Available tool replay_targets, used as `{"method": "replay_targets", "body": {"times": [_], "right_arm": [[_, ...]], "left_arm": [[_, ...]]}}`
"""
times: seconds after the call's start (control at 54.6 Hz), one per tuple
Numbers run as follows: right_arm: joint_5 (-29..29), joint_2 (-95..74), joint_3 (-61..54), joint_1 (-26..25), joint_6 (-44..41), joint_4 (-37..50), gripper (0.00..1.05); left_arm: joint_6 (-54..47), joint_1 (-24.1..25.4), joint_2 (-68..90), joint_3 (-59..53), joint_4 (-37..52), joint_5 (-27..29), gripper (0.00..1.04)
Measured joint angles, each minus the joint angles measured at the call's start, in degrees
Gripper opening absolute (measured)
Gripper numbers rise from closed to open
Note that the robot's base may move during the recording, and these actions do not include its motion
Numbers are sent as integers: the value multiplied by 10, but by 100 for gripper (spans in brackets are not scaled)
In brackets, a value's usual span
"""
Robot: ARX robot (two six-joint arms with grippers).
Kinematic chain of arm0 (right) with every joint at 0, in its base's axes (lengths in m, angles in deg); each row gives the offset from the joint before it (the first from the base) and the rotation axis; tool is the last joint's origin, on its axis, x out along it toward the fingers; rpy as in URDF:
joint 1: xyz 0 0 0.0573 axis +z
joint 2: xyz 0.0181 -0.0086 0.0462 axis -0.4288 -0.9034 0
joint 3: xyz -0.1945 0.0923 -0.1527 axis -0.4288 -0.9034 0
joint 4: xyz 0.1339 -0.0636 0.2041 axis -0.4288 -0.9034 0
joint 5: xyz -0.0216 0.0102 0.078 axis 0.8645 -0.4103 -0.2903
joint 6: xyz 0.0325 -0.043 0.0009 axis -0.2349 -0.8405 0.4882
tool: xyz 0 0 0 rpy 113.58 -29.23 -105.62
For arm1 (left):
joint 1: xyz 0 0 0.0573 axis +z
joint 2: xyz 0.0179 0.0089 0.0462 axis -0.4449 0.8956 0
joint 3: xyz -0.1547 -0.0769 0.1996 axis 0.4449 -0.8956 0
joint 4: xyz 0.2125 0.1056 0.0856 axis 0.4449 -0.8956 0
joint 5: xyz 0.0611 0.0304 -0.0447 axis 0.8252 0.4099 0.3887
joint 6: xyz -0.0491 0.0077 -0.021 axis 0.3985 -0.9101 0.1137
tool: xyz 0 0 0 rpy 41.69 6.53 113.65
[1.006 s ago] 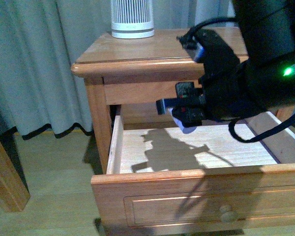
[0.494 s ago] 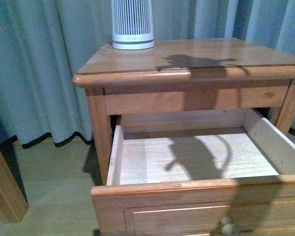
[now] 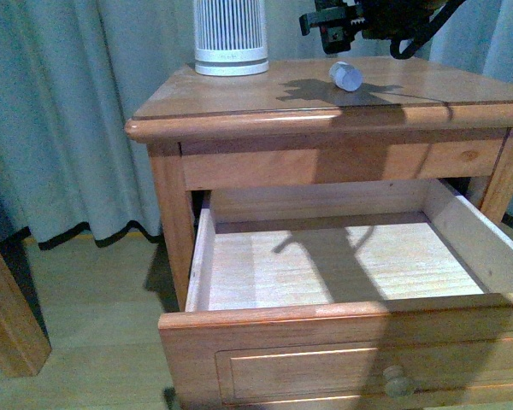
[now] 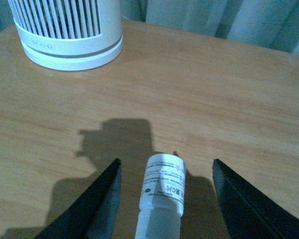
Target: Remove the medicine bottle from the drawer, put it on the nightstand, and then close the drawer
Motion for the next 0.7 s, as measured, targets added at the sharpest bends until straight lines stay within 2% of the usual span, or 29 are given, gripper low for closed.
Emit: {"method": "replay_targets", "body": {"times": [0.128,0.238,0.421,0.549,0.695], "right_arm": [[-7,6,-2,1,5,7,82],[-30,50,-52,0,24,30,99],[-94,296,-276,-3,82,102,98],[-97,454,-457,-10,112,123,73],[-69,589,-645,5,131,102,44]], "left_arm": [[0,0,0,0,0,0,98],[0,0,0,0,0,0,98],[0,0,0,0,0,0,98],[0,0,0,0,0,0,98],[0,0,0,0,0,0,98]]}}
